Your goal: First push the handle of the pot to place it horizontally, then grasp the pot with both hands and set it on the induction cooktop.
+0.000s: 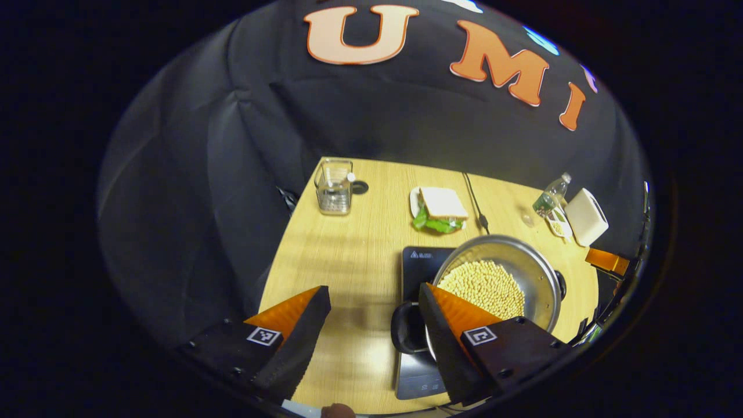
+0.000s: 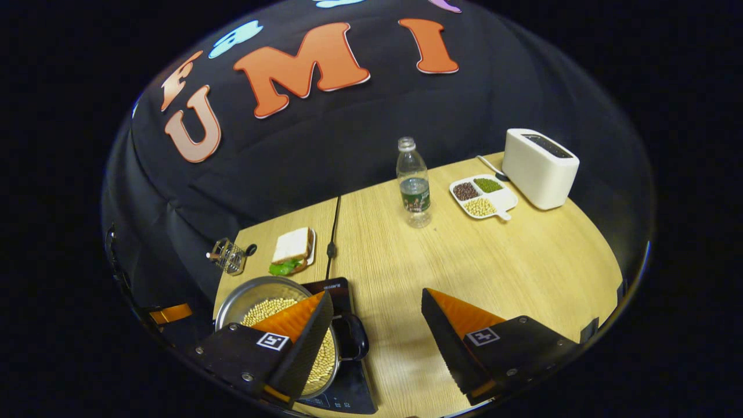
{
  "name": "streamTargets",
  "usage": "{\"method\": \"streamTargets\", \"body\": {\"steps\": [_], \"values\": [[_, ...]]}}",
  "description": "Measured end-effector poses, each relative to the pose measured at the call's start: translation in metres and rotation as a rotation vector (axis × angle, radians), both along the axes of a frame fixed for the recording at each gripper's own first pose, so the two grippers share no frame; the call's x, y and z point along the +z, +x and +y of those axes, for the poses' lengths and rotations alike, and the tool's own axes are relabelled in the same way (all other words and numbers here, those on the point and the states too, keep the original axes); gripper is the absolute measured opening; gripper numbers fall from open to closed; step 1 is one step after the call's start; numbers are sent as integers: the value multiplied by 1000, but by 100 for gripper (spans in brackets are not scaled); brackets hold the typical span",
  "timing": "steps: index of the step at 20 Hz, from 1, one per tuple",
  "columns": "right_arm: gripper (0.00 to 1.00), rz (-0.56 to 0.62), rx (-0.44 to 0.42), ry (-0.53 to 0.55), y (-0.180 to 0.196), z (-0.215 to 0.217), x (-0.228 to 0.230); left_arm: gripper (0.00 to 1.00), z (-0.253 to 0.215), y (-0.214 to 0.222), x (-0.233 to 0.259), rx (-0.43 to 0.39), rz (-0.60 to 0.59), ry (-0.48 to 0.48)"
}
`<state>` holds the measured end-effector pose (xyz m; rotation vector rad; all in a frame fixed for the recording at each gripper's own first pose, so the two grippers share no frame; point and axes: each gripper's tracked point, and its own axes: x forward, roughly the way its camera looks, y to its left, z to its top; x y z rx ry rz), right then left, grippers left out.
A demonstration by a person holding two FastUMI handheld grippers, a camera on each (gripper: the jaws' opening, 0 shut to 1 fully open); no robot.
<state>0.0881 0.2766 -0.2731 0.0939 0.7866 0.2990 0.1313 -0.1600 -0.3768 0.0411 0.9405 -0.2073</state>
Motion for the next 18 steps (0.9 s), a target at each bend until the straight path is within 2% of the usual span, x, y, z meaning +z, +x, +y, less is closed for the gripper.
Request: {"method": "streamTargets", "body": {"steps": [5, 8, 11, 15, 18], "values": [[95, -149, -25, 2, 17, -18, 86, 99, 16, 41, 125, 13, -265, -28], [95, -277, -37, -8, 22, -30, 150, 98, 31, 55, 207, 14, -450, -17], [95, -419, -38, -15, 19, -36, 215, 97, 28, 55, 278, 20, -609, -51], [95, -591, -20, -38, 3, -38, 287, 98, 48, 46, 362, 55, -840, -3], [95, -675, -14, -12, -14, -35, 331, 97, 46, 34, 410, 75, -919, -37]]}}
